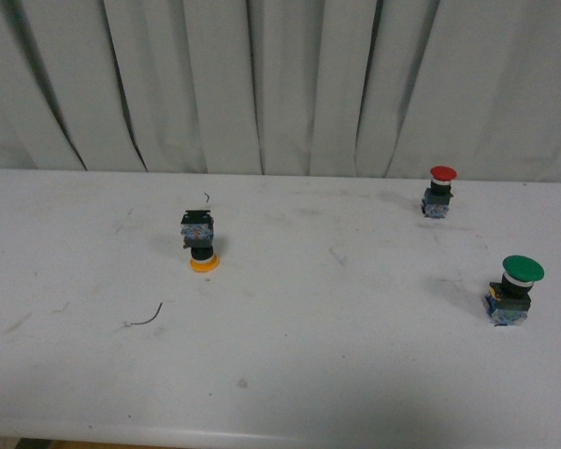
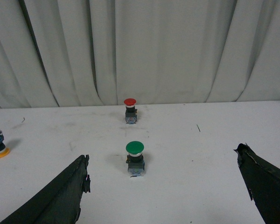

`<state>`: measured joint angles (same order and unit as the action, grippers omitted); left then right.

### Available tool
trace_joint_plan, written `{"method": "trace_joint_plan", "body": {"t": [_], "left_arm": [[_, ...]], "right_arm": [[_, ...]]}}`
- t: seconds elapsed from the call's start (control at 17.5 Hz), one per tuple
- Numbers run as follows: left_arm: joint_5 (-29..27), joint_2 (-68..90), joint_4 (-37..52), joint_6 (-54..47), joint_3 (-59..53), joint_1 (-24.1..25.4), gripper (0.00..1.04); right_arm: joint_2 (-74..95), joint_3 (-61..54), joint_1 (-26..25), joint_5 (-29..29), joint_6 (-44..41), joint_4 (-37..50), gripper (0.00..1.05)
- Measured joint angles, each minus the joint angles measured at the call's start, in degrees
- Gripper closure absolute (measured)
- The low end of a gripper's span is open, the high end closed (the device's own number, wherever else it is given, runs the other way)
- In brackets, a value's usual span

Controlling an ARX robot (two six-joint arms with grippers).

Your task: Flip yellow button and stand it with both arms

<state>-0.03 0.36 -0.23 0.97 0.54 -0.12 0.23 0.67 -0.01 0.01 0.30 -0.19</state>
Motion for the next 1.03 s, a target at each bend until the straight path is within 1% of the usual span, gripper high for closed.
{"method": "trace_joint_plan", "body": {"t": [0.91, 0.97, 1.03], "left_arm": [[0.0, 0.0, 0.0, 0.0, 0.0, 0.0, 0.07], [-3.8, 1.6, -7.0, 2.2, 2.0, -1.2, 0.07], [-11.9, 10.7, -17.0, 8.7, 8.1, -4.3, 0.07]], "right_arm": [[0.0, 0.0, 0.0, 0.0, 0.0, 0.0, 0.06], [0.0, 0.0, 0.0, 0.0, 0.0, 0.0, 0.06], [0.0, 0.0, 0.0, 0.0, -0.1, 0.0, 0.06]]}}
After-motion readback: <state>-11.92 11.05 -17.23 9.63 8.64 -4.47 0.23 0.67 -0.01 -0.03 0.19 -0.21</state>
